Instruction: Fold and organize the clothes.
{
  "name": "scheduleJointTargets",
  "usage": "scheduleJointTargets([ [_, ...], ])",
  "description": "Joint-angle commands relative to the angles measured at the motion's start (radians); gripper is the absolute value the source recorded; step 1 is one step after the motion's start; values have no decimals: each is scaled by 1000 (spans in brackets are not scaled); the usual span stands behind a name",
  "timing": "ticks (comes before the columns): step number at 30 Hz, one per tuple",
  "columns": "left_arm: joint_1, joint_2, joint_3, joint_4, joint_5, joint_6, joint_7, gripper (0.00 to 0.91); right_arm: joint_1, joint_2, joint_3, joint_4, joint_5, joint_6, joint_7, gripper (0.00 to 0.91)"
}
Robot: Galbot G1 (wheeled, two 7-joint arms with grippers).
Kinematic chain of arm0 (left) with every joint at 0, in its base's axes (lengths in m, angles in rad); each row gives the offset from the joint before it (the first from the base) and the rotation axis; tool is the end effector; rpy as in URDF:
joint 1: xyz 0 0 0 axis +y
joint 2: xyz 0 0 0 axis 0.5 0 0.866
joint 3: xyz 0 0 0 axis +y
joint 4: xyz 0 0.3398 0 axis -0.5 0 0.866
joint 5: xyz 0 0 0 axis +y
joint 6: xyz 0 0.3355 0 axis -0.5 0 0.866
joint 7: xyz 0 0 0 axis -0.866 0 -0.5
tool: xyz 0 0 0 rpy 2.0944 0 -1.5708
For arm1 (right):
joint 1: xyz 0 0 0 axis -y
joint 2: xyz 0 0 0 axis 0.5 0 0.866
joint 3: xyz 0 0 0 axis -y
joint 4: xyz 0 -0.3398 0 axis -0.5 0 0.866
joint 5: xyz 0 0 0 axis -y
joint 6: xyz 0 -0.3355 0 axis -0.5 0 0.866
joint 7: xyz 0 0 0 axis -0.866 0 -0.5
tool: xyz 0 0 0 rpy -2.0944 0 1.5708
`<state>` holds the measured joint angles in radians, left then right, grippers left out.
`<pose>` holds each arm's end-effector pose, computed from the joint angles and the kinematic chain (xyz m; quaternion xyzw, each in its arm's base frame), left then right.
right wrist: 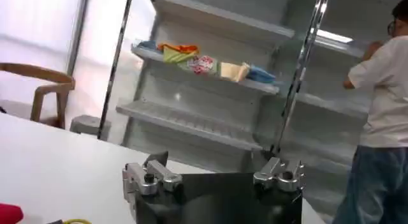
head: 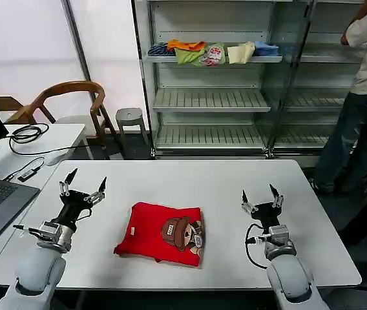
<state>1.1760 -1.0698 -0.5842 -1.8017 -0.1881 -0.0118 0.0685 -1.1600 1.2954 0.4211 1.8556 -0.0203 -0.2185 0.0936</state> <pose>0.2949 0.1437 -0.2612 0.0554 0.9842 0.1590 0.0556 0.2907 -0.0351 -0.2797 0.0146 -0.9894 0.1431 0.0224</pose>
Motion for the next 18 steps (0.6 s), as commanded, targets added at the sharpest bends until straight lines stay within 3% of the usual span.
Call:
scheduleJointTargets([
  [1,8,2,-24,33,3,-15,22,907,11,4,0,-21,-18,15,-3,907],
  [8,14,-10,-34,31,3,-20,26,907,-1,-1,9,-10,-44,15,-24,907],
  [18,16,-77,-40,39,38,-47,76,907,-5,-9,4,-17,-16,51,-2,907],
])
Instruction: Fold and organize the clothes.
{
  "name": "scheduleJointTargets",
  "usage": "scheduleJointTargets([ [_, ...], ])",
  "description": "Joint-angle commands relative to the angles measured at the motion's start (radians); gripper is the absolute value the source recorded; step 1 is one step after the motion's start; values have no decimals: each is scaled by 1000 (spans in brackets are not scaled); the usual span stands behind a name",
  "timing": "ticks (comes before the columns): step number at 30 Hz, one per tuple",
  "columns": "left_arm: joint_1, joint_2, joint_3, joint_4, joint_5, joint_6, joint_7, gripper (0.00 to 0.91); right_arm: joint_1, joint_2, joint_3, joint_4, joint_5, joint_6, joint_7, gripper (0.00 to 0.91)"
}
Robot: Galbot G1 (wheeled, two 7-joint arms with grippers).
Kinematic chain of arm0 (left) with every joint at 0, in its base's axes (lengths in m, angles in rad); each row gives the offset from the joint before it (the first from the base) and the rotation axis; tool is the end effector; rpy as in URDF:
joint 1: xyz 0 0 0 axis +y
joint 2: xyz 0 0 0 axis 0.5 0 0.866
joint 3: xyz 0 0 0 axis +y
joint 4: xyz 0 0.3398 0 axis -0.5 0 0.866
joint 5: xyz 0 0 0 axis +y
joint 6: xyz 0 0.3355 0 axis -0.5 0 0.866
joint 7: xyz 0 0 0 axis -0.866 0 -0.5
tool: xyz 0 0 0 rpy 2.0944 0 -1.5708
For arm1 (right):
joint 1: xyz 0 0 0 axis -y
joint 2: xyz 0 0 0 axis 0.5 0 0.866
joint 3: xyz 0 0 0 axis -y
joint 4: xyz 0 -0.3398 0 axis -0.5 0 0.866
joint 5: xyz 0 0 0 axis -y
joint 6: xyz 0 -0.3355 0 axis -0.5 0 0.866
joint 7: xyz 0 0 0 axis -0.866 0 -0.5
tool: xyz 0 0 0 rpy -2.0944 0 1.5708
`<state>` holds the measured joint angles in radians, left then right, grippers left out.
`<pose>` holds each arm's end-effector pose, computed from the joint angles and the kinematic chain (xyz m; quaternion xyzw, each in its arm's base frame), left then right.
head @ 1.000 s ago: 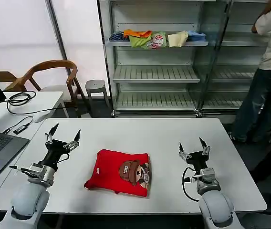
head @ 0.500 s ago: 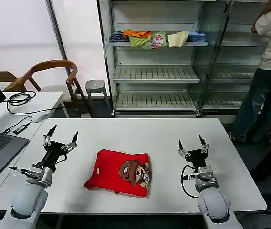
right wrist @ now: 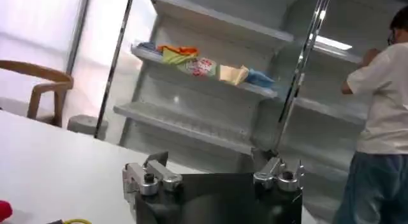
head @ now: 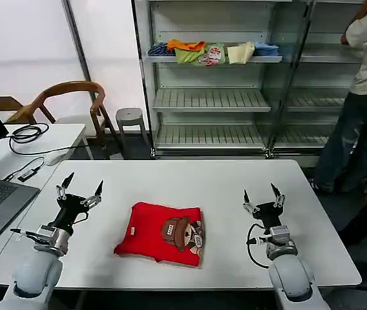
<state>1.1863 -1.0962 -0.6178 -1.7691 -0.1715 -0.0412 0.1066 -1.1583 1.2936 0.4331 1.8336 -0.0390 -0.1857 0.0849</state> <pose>0.2925 0.1526 -0.2725 0.0535 0.9846 0.1582 0.0521 0.2928 -0.0410 -0.2852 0.0125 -0.9880 0.1530 0.0150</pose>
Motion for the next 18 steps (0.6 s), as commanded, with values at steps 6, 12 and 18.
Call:
scheduleJointTargets([
  [6,13,-47,-28,18,15,-22,40,907,-18,-13,-7,10,3,33,9,907],
  [12,14,-48,-39,44,24,-43,30,907,-17,-21,-7,9,3,45,13,907],
  [18,10,-49,-43,45,23,-48,33,907,-11,-27,-13,6,3,42,7,907],
])
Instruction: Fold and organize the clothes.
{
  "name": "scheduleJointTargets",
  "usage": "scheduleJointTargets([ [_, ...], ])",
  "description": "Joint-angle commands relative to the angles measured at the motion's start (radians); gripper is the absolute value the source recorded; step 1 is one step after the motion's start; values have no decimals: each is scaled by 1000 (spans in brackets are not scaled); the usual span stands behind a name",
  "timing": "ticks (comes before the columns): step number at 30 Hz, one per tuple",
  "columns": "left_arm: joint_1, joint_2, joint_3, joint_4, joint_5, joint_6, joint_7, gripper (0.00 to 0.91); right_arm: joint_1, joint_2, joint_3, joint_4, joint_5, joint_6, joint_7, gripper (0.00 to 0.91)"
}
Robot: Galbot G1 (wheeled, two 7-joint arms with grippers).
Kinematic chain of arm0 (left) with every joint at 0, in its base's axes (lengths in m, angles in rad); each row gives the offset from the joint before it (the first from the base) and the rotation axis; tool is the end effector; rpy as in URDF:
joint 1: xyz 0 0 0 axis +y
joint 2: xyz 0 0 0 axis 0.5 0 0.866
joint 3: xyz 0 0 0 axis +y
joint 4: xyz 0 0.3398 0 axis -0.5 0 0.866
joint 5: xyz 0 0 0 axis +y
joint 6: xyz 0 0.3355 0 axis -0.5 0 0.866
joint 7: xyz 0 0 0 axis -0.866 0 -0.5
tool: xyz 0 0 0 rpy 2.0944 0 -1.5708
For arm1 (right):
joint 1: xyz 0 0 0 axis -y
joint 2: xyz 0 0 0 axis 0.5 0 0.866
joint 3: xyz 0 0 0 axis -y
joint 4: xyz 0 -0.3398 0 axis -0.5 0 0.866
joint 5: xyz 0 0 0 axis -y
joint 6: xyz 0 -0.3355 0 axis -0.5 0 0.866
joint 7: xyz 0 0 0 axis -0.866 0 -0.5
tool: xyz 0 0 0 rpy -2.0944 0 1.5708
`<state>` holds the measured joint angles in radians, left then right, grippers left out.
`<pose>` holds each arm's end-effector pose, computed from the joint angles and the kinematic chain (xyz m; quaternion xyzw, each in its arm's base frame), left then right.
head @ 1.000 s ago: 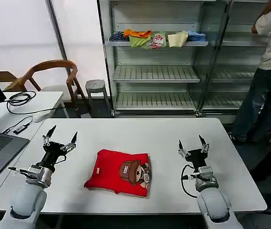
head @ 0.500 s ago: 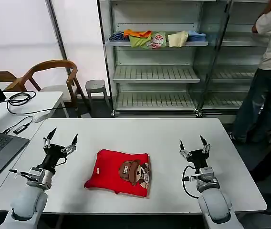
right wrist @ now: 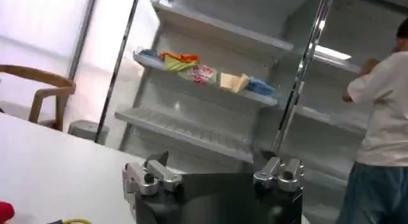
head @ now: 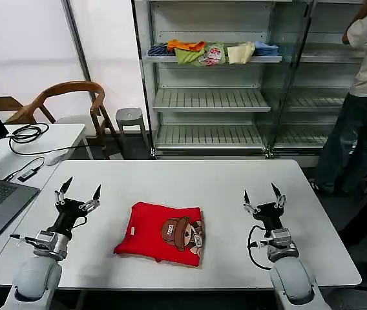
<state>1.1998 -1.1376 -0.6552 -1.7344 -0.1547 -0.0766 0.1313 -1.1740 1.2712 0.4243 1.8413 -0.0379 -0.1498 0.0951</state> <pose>0.2878 0.1591 -0.2877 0.0423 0.9864 0.1505 0.0498 0.2877 -0.0432 -0.2872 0.0176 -0.9869 0.1606 0.0011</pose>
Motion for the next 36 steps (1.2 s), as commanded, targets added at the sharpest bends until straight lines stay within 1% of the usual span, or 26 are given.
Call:
scheduleJointTargets([
  [1,-6,-6,-5,12,6,-16,9,907,6,-5,-4,-3,2,5,-5,907],
  [5,-20,2,1,22,11,-18,14,907,19,-9,-2,-6,7,10,-12,907],
  [7,-27,6,7,28,15,-21,17,907,24,-11,6,-9,-23,5,-20,907],
  [9,-33,12,13,37,21,-28,23,907,28,-9,19,-19,-53,36,-37,907],
  [14,-50,20,20,61,23,-43,50,907,24,-5,29,-9,-35,27,-53,907],
  [15,-54,21,20,70,23,-52,59,907,23,-6,28,-4,-20,18,-56,907],
  [18,-57,25,26,70,24,-44,40,907,25,-7,27,2,-5,7,-62,907],
  [29,-27,38,12,32,12,-24,12,907,14,-10,30,17,-3,12,-53,907],
  [36,12,36,-5,-34,29,-8,-7,907,-10,-23,48,36,-10,20,-47,907],
])
